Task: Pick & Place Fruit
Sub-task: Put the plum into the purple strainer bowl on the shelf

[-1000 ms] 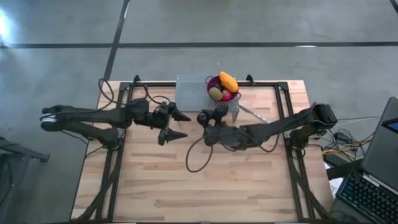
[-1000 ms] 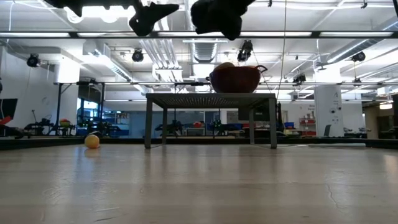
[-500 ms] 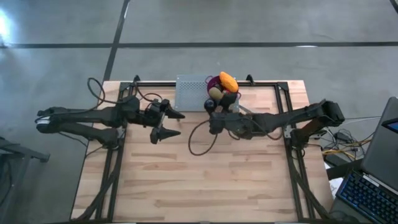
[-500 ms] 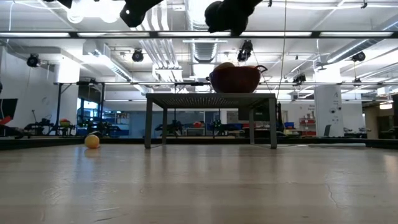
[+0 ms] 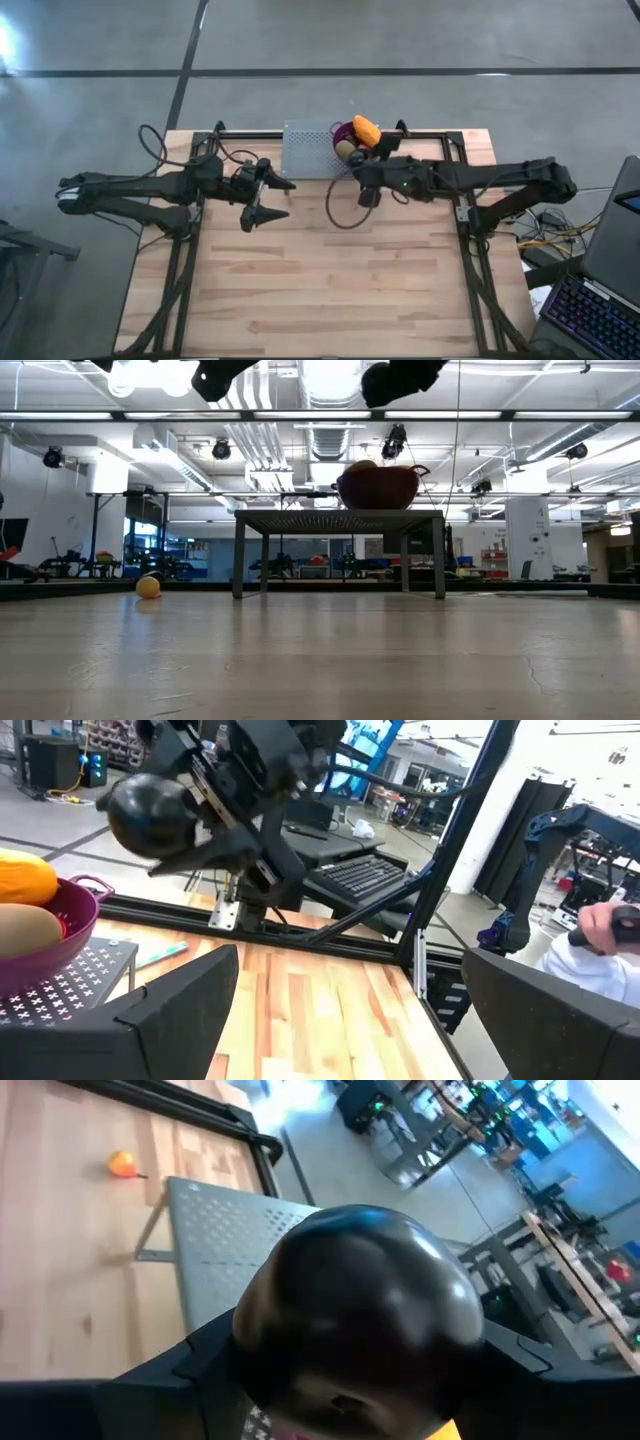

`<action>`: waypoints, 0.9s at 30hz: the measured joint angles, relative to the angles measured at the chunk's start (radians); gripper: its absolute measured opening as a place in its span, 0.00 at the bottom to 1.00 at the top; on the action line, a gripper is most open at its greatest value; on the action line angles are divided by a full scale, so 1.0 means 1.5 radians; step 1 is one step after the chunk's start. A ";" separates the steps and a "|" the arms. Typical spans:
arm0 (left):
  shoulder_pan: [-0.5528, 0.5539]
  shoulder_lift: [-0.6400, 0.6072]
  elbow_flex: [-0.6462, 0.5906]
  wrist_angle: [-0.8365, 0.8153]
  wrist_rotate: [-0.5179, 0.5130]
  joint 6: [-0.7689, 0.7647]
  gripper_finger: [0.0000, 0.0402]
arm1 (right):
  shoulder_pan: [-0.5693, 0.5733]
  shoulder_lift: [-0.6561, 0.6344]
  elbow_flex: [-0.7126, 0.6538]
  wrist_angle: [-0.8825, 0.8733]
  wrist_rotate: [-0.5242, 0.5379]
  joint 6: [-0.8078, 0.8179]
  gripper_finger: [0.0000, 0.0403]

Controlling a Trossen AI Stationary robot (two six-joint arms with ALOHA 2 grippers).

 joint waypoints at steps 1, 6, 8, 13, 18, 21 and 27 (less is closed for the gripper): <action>0.000 0.000 0.000 0.000 0.000 0.000 0.97 | -0.008 -0.005 0.000 -0.003 -0.001 0.002 0.62; 0.000 0.000 0.000 0.000 0.000 0.000 0.97 | -0.067 -0.016 -0.001 -0.028 -0.087 0.031 0.65; 0.000 0.000 0.000 0.000 0.001 0.000 0.97 | -0.093 -0.010 -0.003 -0.029 -0.100 0.035 0.66; 0.000 0.000 0.000 0.000 0.001 0.000 0.97 | -0.137 0.022 -0.003 -0.027 -0.102 0.035 0.63; 0.000 0.000 0.000 0.000 0.002 0.000 0.97 | -0.154 0.048 -0.003 -0.028 -0.105 0.035 0.63; 0.000 0.000 0.000 -0.003 0.002 0.000 0.97 | -0.158 0.054 -0.003 -0.032 -0.101 0.035 0.66; 0.000 0.000 0.000 -0.006 0.002 -0.001 0.97 | -0.165 0.053 -0.005 -0.050 -0.102 0.040 0.65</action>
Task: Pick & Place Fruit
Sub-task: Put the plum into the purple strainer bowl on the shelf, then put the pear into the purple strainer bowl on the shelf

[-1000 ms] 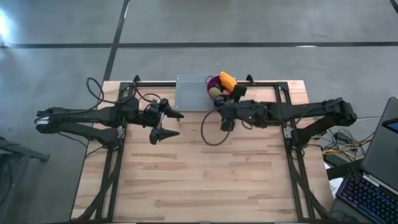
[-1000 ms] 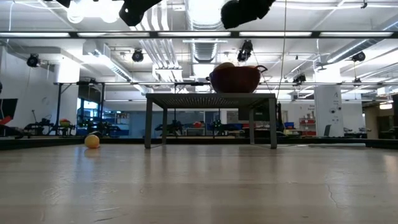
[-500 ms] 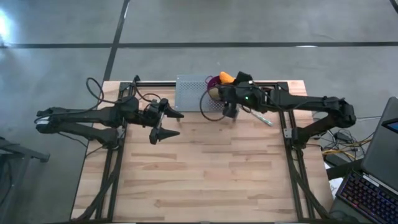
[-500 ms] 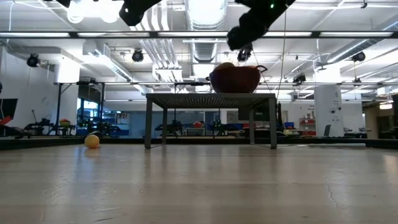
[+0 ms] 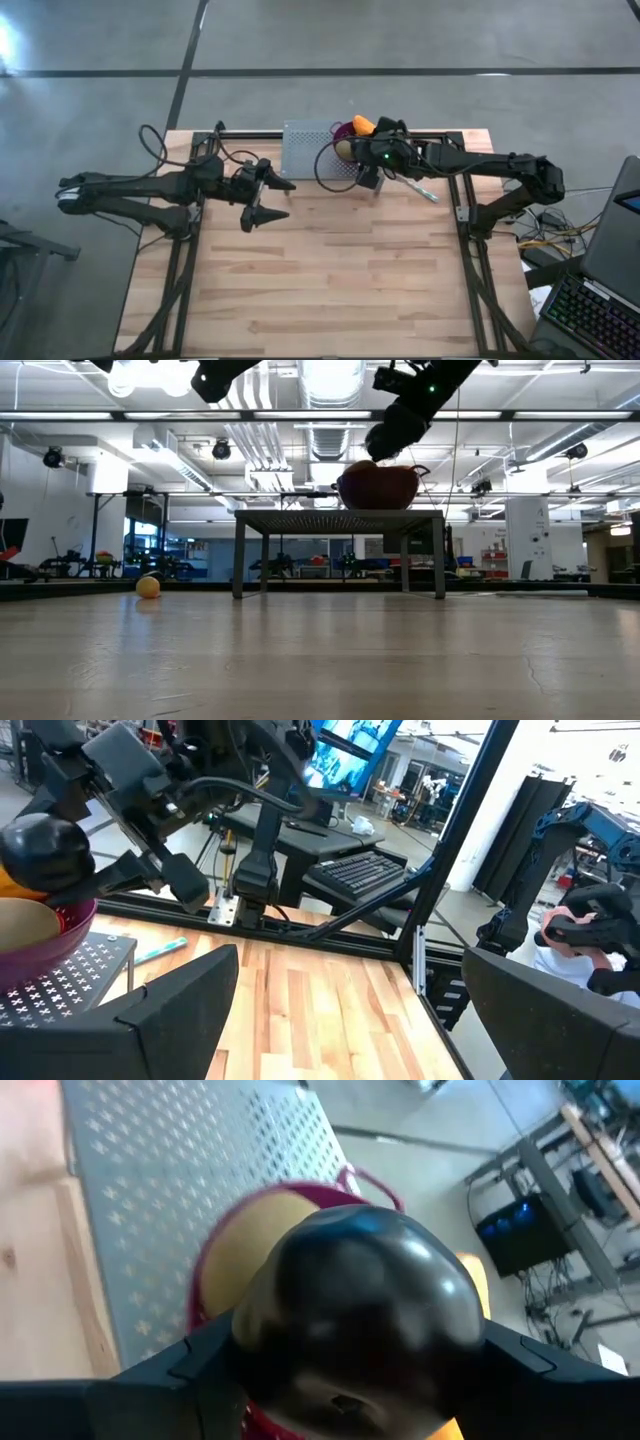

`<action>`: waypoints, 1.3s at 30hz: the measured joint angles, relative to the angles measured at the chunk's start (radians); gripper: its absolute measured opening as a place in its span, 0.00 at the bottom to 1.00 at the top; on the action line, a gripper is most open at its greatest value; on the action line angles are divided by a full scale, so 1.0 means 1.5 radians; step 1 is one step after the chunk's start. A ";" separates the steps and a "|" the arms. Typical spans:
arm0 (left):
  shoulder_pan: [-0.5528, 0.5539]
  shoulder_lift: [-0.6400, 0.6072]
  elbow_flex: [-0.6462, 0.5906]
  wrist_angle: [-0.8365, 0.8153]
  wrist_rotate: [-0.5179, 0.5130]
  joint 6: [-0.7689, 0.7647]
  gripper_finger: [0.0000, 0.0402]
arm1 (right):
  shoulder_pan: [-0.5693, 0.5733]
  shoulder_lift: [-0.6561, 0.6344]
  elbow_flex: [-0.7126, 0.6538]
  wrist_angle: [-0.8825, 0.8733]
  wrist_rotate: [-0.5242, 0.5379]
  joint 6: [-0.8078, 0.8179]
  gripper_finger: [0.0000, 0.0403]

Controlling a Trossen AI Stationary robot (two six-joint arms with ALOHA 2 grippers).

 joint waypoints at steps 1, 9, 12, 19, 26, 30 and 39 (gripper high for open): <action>0.000 0.000 0.000 0.000 0.000 -0.001 0.97 | -0.003 -0.001 0.000 -0.009 0.000 0.006 0.64; 0.000 0.000 0.000 0.000 0.000 -0.001 0.97 | -0.015 -0.002 -0.005 -0.034 0.002 0.020 0.67; 0.000 0.000 0.000 0.000 0.000 -0.002 0.97 | -0.016 -0.002 -0.006 -0.034 0.002 0.022 0.71; 0.000 0.000 0.000 0.001 0.000 -0.002 0.97 | -0.016 -0.002 -0.007 -0.036 0.002 0.022 0.79; 0.000 0.000 0.000 0.001 0.000 -0.002 0.97 | -0.014 -0.002 -0.006 -0.036 0.005 0.002 0.84; 0.000 0.000 0.000 0.002 0.000 0.004 0.97 | -0.013 -0.005 0.003 -0.036 0.005 -0.008 0.86; 0.000 0.000 0.000 -0.047 -0.021 0.016 0.97 | 0.023 -0.034 0.047 -0.047 0.004 -0.025 0.80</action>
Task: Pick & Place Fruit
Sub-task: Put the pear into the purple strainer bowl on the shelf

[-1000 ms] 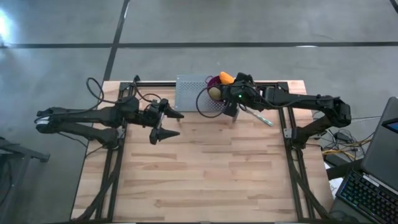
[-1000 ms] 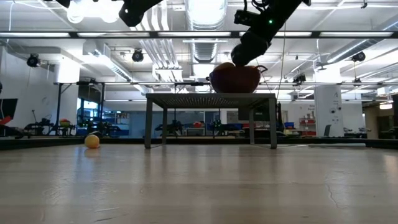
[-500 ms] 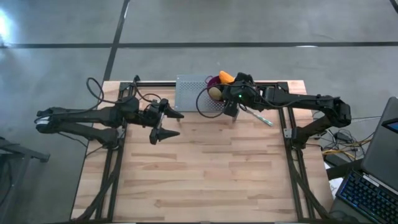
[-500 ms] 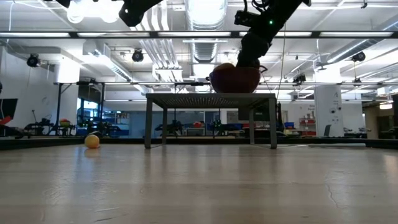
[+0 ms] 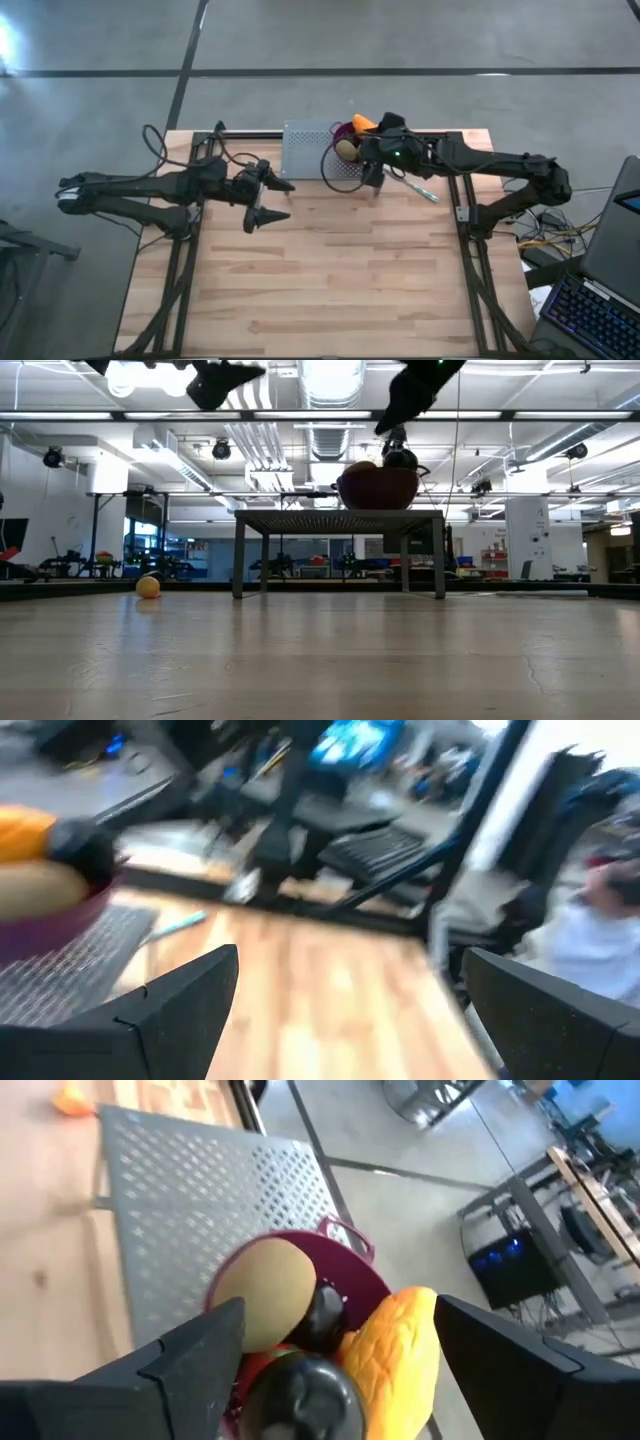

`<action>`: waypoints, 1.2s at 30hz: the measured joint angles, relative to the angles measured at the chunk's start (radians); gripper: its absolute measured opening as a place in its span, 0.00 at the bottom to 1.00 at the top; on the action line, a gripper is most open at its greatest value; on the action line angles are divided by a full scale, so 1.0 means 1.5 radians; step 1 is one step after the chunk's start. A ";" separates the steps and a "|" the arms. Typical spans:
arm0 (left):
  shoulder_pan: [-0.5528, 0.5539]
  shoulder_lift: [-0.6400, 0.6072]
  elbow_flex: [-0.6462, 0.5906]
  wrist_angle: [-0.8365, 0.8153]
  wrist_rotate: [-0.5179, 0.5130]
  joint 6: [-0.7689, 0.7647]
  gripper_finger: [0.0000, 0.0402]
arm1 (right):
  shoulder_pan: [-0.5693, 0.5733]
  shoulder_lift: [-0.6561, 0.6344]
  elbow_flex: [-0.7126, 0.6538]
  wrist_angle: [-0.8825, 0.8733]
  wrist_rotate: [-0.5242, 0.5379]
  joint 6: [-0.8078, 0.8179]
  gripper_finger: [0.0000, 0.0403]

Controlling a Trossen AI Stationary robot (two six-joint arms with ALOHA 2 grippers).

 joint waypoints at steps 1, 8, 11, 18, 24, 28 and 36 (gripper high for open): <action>0.000 0.000 0.000 -0.019 -0.018 0.004 0.97 | 0.007 -0.005 0.007 -0.012 0.000 0.000 0.79; 0.000 0.001 -0.001 -0.179 -0.178 -0.009 0.97 | 0.049 -0.045 0.041 -0.109 0.000 0.053 0.73; 0.000 0.005 -0.001 -0.257 -0.279 -0.018 0.97 | 0.058 -0.064 0.046 -0.162 0.000 0.082 0.71; 0.000 0.046 -0.001 -0.409 -0.399 -0.096 0.97 | 0.064 -0.112 0.030 -0.238 -0.001 0.142 0.67; 0.001 0.106 -0.001 -0.506 -0.432 -0.204 0.97 | 0.064 -0.143 0.026 -0.280 -0.002 0.172 0.63; 0.002 0.147 -0.001 -0.555 -0.434 -0.216 0.97 | 0.064 -0.153 0.026 -0.281 -0.002 0.174 0.60; 0.036 0.221 -0.002 -0.617 -0.432 -0.272 0.97 | 0.064 -0.154 0.025 -0.280 -0.002 0.174 0.58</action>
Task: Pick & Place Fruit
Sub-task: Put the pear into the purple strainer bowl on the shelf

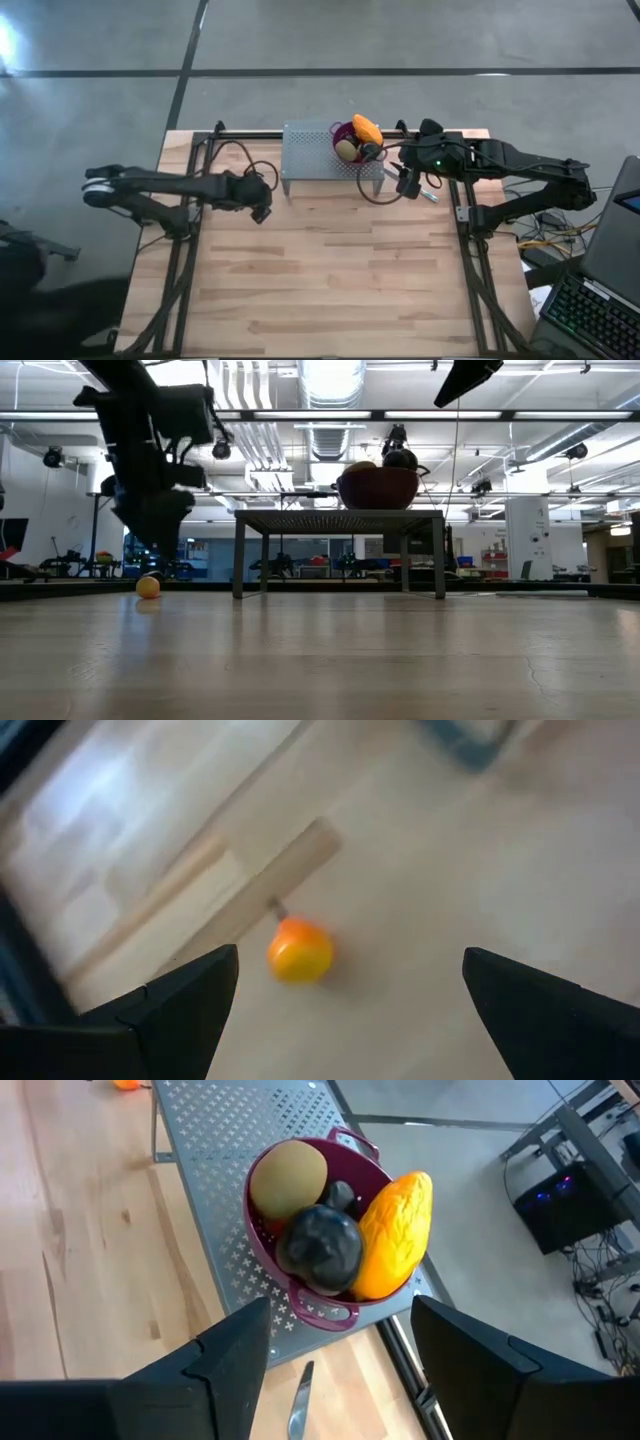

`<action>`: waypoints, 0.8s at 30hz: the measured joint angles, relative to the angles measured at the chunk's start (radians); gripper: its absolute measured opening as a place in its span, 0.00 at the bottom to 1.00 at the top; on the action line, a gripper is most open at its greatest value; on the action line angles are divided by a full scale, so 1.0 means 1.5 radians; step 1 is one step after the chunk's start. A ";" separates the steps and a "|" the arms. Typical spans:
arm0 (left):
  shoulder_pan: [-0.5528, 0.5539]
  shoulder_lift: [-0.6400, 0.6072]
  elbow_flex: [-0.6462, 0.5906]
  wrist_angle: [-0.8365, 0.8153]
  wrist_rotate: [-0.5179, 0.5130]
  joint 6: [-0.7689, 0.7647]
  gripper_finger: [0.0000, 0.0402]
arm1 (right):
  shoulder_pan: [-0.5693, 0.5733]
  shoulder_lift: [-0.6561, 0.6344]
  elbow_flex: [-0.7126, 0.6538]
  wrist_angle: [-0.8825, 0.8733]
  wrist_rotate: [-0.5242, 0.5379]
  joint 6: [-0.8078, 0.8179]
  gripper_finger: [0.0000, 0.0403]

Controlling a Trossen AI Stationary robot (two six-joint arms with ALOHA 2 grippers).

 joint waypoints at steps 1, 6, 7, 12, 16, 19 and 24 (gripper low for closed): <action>0.008 0.008 0.000 -0.011 0.004 -0.013 0.97 | 0.000 0.000 0.000 0.000 0.000 0.000 0.59; 0.042 0.038 0.000 -0.027 0.031 -0.027 0.97 | 0.000 0.000 0.000 0.001 0.000 -0.002 0.62; 0.049 0.042 0.000 -0.025 0.039 -0.024 0.97 | 0.000 0.000 0.000 0.001 0.000 -0.002 0.63; 0.081 0.062 0.000 -0.022 0.058 -0.016 0.96 | 0.000 0.000 -0.002 -0.001 -0.001 0.000 0.66; 0.097 0.072 -0.006 0.004 0.070 -0.004 0.96 | 0.000 0.000 -0.004 -0.001 -0.002 0.000 0.67; 0.109 0.078 -0.018 0.040 0.101 0.011 0.96 | 0.000 0.000 -0.008 -0.001 -0.002 -0.002 0.68; 0.128 0.088 -0.033 0.043 0.105 0.015 0.96 | 0.000 0.000 -0.017 -0.001 -0.002 -0.002 0.66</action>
